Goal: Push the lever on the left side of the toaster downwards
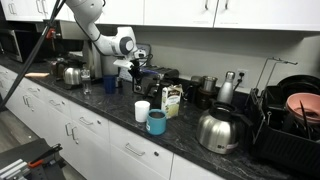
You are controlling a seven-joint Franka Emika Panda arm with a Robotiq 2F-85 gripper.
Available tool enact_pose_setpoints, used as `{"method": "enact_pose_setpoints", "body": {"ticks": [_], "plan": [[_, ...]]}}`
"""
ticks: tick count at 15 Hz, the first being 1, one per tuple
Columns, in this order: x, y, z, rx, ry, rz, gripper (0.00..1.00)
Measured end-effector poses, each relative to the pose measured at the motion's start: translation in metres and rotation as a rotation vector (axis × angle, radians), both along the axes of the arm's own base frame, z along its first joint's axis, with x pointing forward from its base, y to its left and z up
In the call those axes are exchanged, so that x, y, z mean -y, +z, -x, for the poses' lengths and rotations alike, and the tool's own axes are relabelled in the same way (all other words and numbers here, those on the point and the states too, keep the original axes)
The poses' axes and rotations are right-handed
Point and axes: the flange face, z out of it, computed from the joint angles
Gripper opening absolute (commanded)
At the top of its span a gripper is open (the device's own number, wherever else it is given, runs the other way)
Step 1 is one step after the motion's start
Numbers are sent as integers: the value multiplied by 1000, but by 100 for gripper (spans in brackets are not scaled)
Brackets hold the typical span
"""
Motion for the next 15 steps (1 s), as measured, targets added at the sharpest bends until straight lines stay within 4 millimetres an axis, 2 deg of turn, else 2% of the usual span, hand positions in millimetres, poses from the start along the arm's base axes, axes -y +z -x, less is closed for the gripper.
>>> {"method": "enact_pose_setpoints", "body": {"ticks": [15], "plan": [[3, 21, -9, 34, -31, -44, 0]]}}
